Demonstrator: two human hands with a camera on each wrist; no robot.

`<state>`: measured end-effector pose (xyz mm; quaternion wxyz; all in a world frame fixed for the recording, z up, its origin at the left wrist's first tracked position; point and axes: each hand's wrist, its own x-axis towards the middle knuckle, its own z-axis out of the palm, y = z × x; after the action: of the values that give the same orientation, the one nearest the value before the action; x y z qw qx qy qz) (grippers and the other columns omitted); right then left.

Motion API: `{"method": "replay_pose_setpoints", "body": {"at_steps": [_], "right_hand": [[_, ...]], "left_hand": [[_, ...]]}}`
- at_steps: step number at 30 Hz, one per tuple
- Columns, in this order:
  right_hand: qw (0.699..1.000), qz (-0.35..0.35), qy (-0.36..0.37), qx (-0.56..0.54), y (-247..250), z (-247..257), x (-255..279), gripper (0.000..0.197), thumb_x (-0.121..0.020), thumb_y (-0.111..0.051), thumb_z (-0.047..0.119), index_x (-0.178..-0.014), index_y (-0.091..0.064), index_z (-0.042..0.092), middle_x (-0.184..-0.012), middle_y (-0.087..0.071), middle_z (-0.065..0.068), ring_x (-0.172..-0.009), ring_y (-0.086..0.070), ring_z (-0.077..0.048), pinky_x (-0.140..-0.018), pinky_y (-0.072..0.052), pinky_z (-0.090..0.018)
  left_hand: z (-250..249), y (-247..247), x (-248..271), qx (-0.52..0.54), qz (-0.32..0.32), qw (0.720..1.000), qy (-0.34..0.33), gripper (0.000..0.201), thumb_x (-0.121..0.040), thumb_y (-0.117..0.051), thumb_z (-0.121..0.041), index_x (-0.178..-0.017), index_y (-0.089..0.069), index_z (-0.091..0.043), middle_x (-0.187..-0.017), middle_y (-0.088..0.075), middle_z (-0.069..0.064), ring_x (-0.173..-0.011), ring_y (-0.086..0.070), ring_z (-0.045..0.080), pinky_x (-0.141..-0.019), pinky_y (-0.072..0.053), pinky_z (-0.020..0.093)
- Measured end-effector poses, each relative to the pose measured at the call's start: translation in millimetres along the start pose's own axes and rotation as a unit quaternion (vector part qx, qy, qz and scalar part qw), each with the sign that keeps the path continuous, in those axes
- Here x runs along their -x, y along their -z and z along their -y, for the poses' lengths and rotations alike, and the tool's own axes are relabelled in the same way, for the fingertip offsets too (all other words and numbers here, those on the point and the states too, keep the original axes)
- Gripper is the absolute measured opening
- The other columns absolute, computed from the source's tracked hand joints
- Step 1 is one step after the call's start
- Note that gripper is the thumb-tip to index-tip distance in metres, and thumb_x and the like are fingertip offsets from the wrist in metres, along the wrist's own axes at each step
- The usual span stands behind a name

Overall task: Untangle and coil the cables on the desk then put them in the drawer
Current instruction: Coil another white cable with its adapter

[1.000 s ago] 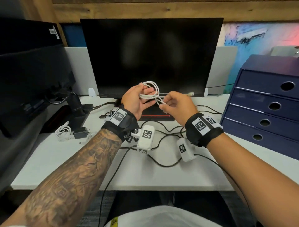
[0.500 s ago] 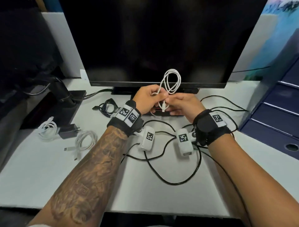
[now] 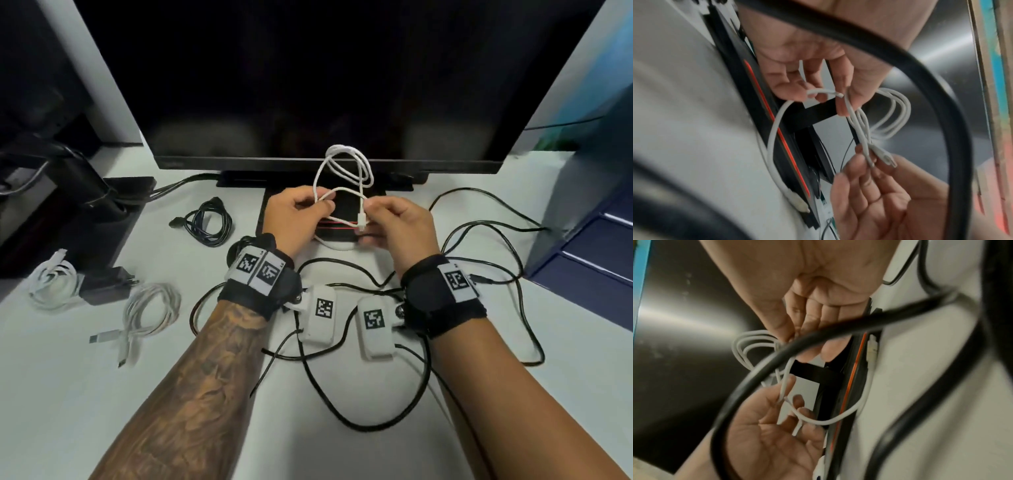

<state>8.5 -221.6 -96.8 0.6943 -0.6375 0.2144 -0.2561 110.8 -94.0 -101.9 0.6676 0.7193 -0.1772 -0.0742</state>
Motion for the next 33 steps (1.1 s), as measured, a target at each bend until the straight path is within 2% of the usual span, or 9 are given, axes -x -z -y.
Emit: {"method": "replay_pose_setpoints", "body": {"at_steps": [5, 10, 13, 16, 19, 23, 26, 29, 33], "right_hand": [[0.995, -0.014, -0.037, -0.088, -4, -6, -2, 0.02, -0.096, -0.059, 0.006, -0.08, -0.067, 0.014, -0.084, -0.057, -0.015, -0.066, -0.055, -0.022, -0.054, -0.056, -0.028], [0.991, 0.006, -0.039, -0.13, -5, -10, -3, 0.011, -0.097, -0.064, 0.023, -0.09, -0.062, 0.014, -0.098, -0.057, -0.025, -0.088, -0.058, -0.031, -0.063, -0.055, -0.028], [0.984, -0.004, -0.056, -0.168, 0, -8, -3, 0.027, -0.098, -0.061, 0.031, -0.081, -0.055, 0.012, -0.073, -0.051, -0.013, -0.072, -0.054, -0.022, -0.066, -0.055, -0.033], [0.963, -0.014, -0.066, -0.262, 3, -5, -4, 0.038, -0.101, -0.057, 0.029, -0.067, -0.046, 0.016, -0.064, -0.045, -0.003, -0.064, -0.051, -0.016, -0.068, -0.054, -0.035], [0.96, -0.028, -0.059, -0.272, 4, -3, -3, 0.022, -0.104, -0.051, 0.023, -0.09, -0.062, 0.01, -0.077, -0.064, -0.004, -0.072, -0.064, -0.015, -0.069, -0.057, -0.03], [0.953, -0.056, -0.101, -0.282, 9, 1, -1, 0.018, -0.102, -0.048, 0.009, -0.115, -0.06, 0.012, -0.062, -0.053, 0.0, -0.051, -0.052, -0.011, -0.052, -0.05, -0.024], [0.965, -0.059, -0.1, -0.237, 12, 2, 1, 0.019, -0.103, -0.049, 0.01, -0.115, -0.063, 0.014, -0.064, -0.058, -0.001, -0.048, -0.05, -0.01, -0.048, -0.048, -0.022], [0.986, -0.049, -0.07, -0.142, 10, 1, 2, 0.019, -0.1, -0.054, 0.007, -0.112, -0.067, 0.012, -0.083, -0.071, -0.004, -0.061, -0.065, -0.014, -0.059, -0.055, -0.028], [0.995, -0.062, 0.003, 0.082, 13, -2, 2, 0.027, -0.096, -0.065, 0.023, -0.123, -0.066, 0.024, -0.078, -0.058, -0.003, -0.072, -0.06, -0.013, -0.074, -0.054, -0.033]], "left_hand": [[-9, -9, 12, 0.035, 0.004, 0.999, 0.001, 0.011, -0.087, -0.072, -0.012, -0.097, -0.078, -0.011, -0.068, -0.066, -0.004, -0.061, -0.059, 0.007, -0.053, -0.049, 0.026], [-7, -8, 9, 0.067, -0.004, 0.997, 0.027, 0.018, -0.078, -0.072, -0.003, -0.092, -0.075, -0.016, -0.085, -0.071, 0.008, -0.08, -0.069, 0.027, -0.078, -0.059, 0.044], [-3, 4, -1, 0.088, -0.047, 0.993, 0.058, 0.017, -0.071, -0.071, -0.007, -0.076, -0.065, -0.022, -0.079, -0.064, 0.004, -0.075, -0.064, 0.02, -0.062, -0.055, 0.034], [-5, 7, -1, 0.172, -0.045, 0.98, 0.092, 0.02, -0.082, -0.061, 0.001, -0.076, -0.057, -0.017, -0.075, -0.061, 0.002, -0.07, -0.062, 0.016, -0.057, -0.054, 0.031], [-10, 10, 1, 0.293, -0.01, 0.951, 0.101, 0.017, -0.092, -0.052, 0.001, -0.087, -0.057, -0.014, -0.082, -0.067, 0.006, -0.065, -0.064, 0.016, -0.06, -0.057, 0.034], [-10, 17, -1, 0.298, 0.036, 0.95, 0.08, 0.021, -0.104, -0.045, -0.018, -0.115, -0.063, -0.015, -0.08, -0.066, 0.004, -0.043, -0.046, 0.01, -0.048, -0.043, 0.025], [-10, 16, 2, 0.283, 0.049, 0.955, 0.074, 0.027, -0.106, -0.043, -0.027, -0.122, -0.061, -0.015, -0.09, -0.07, 0.009, -0.036, -0.035, 0.008, -0.042, -0.04, 0.024], [-14, 14, 7, 0.277, 0.09, 0.953, 0.082, 0.029, -0.106, -0.041, -0.032, -0.125, -0.059, -0.02, -0.113, -0.071, 0.014, -0.035, -0.028, 0.008, -0.042, -0.044, 0.025], [-15, 14, 8, 0.228, 0.16, 0.957, 0.086, 0.033, -0.105, -0.041, -0.033, -0.126, -0.061, -0.019, -0.121, -0.07, 0.01, -0.035, -0.025, 0.007, -0.045, -0.049, 0.026]]}}
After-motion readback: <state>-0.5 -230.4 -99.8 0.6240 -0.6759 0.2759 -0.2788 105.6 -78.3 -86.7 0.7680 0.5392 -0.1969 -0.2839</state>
